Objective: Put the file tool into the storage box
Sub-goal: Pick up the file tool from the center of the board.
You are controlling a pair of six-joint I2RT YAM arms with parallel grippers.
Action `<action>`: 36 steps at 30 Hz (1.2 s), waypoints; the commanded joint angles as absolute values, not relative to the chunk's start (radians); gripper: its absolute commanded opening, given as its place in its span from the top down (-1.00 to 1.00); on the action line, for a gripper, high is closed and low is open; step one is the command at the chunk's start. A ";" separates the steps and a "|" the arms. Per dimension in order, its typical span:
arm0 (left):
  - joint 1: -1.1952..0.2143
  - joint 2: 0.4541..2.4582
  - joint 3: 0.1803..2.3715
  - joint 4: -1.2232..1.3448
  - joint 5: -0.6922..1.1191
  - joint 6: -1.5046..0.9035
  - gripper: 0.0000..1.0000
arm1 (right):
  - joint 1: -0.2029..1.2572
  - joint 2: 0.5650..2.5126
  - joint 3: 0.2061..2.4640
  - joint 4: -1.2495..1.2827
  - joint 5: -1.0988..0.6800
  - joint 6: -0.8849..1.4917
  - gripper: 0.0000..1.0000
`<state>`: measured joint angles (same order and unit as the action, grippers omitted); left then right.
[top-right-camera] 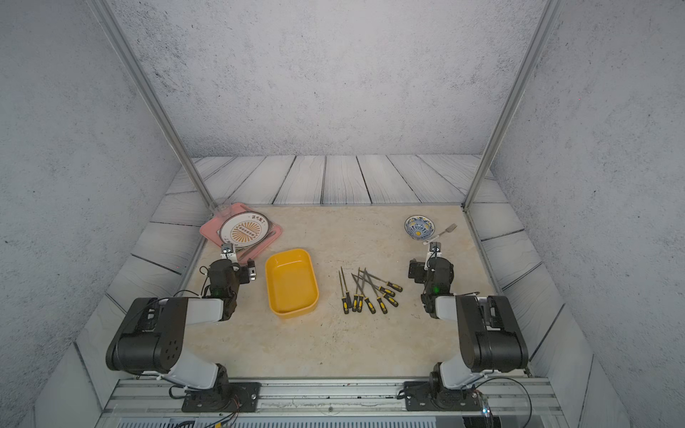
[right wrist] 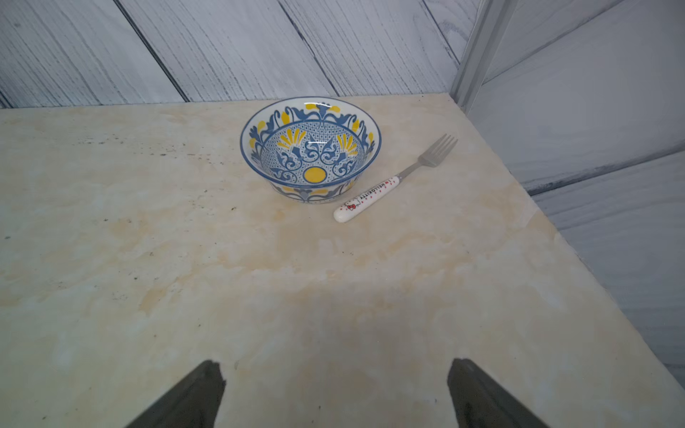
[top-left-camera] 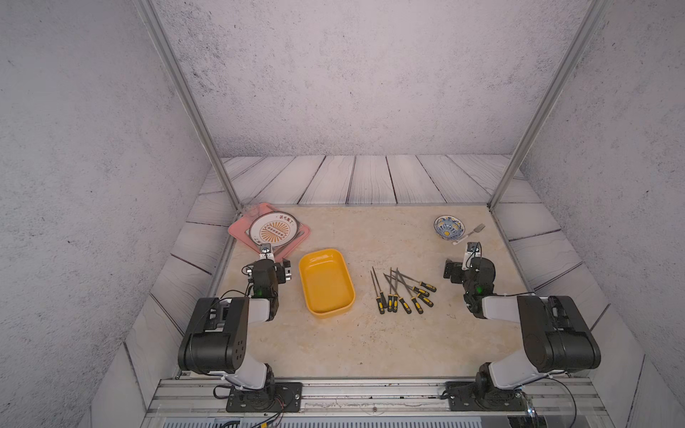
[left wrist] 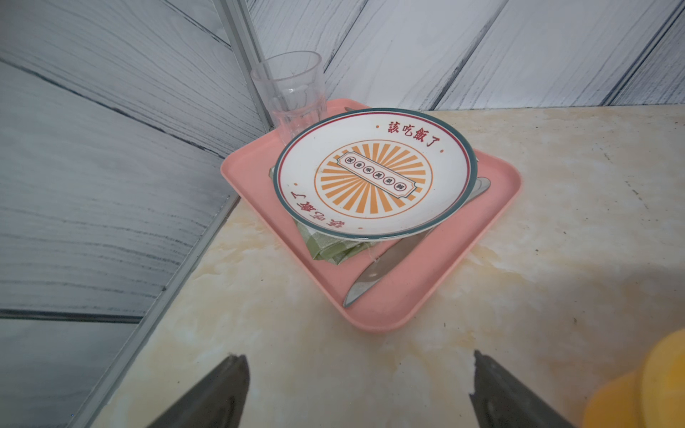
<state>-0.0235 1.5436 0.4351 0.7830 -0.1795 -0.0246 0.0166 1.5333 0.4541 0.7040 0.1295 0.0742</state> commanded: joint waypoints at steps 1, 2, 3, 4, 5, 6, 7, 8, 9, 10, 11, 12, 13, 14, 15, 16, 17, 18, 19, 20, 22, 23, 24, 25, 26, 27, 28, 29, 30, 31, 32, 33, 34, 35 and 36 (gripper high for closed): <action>-0.020 1.532 0.448 0.761 -0.156 -0.035 -0.96 | 0.015 1.532 0.471 0.696 0.121 0.069 -0.99; -0.019 1.532 0.448 0.759 -0.156 -0.035 -0.96 | 0.015 1.532 0.470 0.696 0.121 0.069 -1.00; -0.018 1.532 0.448 0.760 -0.156 -0.034 -0.97 | 0.014 1.531 0.471 0.696 0.121 0.069 -1.00; -0.019 1.532 0.448 0.759 -0.156 -0.034 -0.97 | 0.015 1.532 0.470 0.696 0.121 0.068 -0.99; -0.019 1.532 0.448 0.762 -0.155 -0.034 -0.96 | 0.015 1.532 0.471 0.696 0.121 0.069 -0.99; -0.019 1.530 0.448 0.761 -0.155 -0.035 -0.97 | 0.014 1.532 0.471 0.696 0.121 0.068 -0.99; -0.020 1.532 0.448 0.761 -0.156 -0.035 -0.96 | 0.015 1.532 0.470 0.696 0.121 0.069 -1.00; -0.020 1.531 0.448 0.761 -0.155 -0.035 -0.97 | 0.015 1.532 0.470 0.696 0.121 0.069 -1.00; -0.020 1.532 0.448 0.759 -0.156 -0.035 -0.96 | 0.014 1.532 0.470 0.695 0.121 0.069 -0.99; -0.020 1.532 0.447 0.761 -0.156 -0.035 -0.97 | 0.014 1.532 0.470 0.696 0.121 0.069 -1.00; -0.019 1.532 0.447 0.759 -0.156 -0.035 -0.96 | 0.015 1.532 0.470 0.696 0.121 0.070 -0.99; -0.020 1.531 0.448 0.760 -0.156 -0.034 -0.96 | 0.015 1.532 0.471 0.696 0.121 0.070 -0.99; -0.019 1.532 0.448 0.760 -0.156 -0.035 -0.96 | 0.015 1.532 0.470 0.696 0.121 0.070 -0.99; -0.020 1.531 0.448 0.760 -0.156 -0.035 -0.96 | 0.014 1.532 0.471 0.696 0.121 0.070 -0.99; -0.020 1.531 0.447 0.759 -0.155 -0.035 -0.96 | 0.015 1.532 0.468 0.698 0.121 0.070 -1.00; -0.020 1.531 0.448 0.759 -0.156 -0.035 -0.97 | 0.014 1.532 0.469 0.698 0.121 0.069 -1.00; -0.020 1.531 0.447 0.758 -0.155 -0.035 -0.96 | 0.014 1.532 0.469 0.699 0.121 0.070 -1.00; -0.020 1.531 0.448 0.759 -0.155 -0.034 -0.97 | 0.015 1.532 0.467 0.700 0.121 0.070 -0.99; -0.019 1.532 0.448 0.758 -0.156 -0.034 -0.97 | 0.014 1.531 0.467 0.701 0.121 0.071 -1.00; -0.019 1.531 0.448 0.758 -0.155 -0.035 -0.96 | 0.014 1.532 0.467 0.700 0.120 0.072 -1.00; -0.019 1.531 0.447 0.756 -0.155 -0.035 -0.96 | 0.012 1.532 0.468 0.700 0.120 0.072 -0.99; -0.019 1.531 0.447 0.756 -0.154 -0.035 -0.96 | 0.014 1.531 0.469 0.700 0.120 0.072 -0.99; -0.017 1.529 0.448 0.752 -0.153 -0.035 -0.97 | 0.012 1.530 0.467 0.702 0.118 0.073 -0.96; -0.017 1.530 0.449 0.752 -0.151 -0.035 -0.96 | 0.013 1.530 0.467 0.703 0.119 0.072 -0.84; -0.017 1.531 0.451 0.746 -0.150 -0.035 -0.96 | 0.013 1.529 0.465 0.702 0.120 0.070 -0.62; -0.018 1.526 0.450 0.745 -0.148 -0.035 -0.96 | 0.013 1.528 0.464 0.704 0.118 0.069 -0.38; -0.019 1.525 0.450 0.748 -0.155 -0.034 -0.96 | 0.014 1.528 0.463 0.704 0.117 0.067 -0.22; -0.026 1.514 0.464 0.713 -0.174 -0.035 -0.96 | 0.016 1.524 0.461 0.713 0.117 0.059 -0.09; -0.031 1.503 0.473 0.699 -0.181 -0.030 -0.96 | 0.027 1.513 0.461 0.722 0.146 0.052 -0.02; -0.046 1.489 0.501 0.662 -0.219 -0.015 -0.96 | 0.051 1.487 0.470 0.692 0.209 0.041 -0.02; -0.062 1.467 0.559 0.553 -0.244 -0.001 -0.96 | 0.082 1.444 0.502 0.600 0.297 0.040 -0.02; -0.072 1.436 0.636 0.413 -0.222 0.013 -0.97 | 0.110 1.396 0.554 0.444 0.349 0.051 -0.02; -0.076 1.416 0.699 0.284 -0.193 0.026 -0.97 | 0.129 1.359 0.614 0.292 0.358 0.084 -0.02; -0.081 1.404 0.751 0.204 -0.192 0.016 -0.96 | 0.139 1.336 0.690 0.136 0.346 0.155 0.00; -0.085 1.392 0.789 0.145 -0.196 -0.007 -0.96 | 0.148 1.329 0.767 -0.016 0.316 0.240 0.00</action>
